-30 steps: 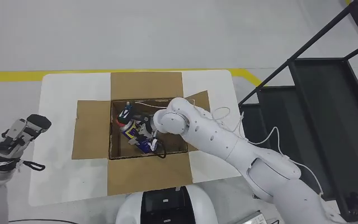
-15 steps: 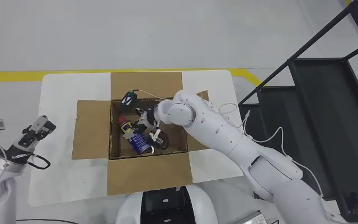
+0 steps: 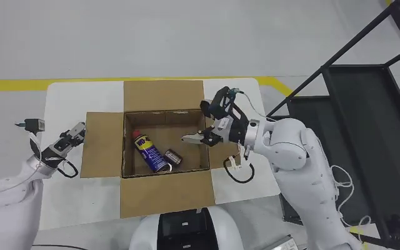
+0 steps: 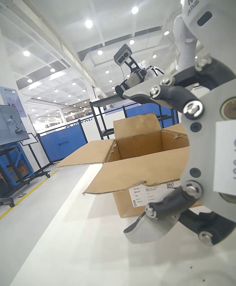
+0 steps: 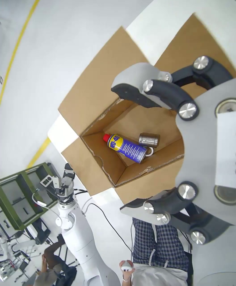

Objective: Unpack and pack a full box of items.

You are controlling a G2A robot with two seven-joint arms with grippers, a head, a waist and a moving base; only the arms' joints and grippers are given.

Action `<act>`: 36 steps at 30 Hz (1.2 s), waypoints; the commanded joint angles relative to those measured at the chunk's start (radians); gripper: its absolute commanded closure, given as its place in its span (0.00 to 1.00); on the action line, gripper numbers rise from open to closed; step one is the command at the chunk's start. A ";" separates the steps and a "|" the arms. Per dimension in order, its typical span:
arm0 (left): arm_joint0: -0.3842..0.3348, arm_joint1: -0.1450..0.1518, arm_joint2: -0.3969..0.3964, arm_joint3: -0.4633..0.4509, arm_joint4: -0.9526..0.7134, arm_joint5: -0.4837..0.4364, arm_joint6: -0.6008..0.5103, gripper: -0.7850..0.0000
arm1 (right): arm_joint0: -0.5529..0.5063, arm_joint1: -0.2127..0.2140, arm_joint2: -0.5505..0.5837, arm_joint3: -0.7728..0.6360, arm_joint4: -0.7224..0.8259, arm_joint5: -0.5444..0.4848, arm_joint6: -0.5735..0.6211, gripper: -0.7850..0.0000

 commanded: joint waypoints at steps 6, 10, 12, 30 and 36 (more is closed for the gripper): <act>0.021 0.009 -0.031 -0.120 -0.105 -0.027 -0.090 0.00 | -0.196 0.020 0.202 -0.056 0.022 0.019 -0.057 0.00; 0.037 0.011 -0.030 -0.231 -0.170 -0.007 -0.135 0.00 | -0.276 0.025 0.269 -0.001 0.052 0.039 -0.112 0.00; 0.036 0.010 -0.010 -0.264 -0.167 -0.011 -0.145 0.00 | -0.305 0.027 0.289 0.024 0.055 0.045 -0.130 0.00; -0.078 -0.010 0.251 -0.205 -0.038 0.052 -0.202 0.00 | -0.144 0.031 0.059 0.279 0.271 -0.128 -0.060 0.00; -0.064 -0.005 0.253 -0.213 -0.015 0.037 -0.221 0.00 | -0.002 0.017 -0.126 0.339 0.245 -0.127 -0.020 0.00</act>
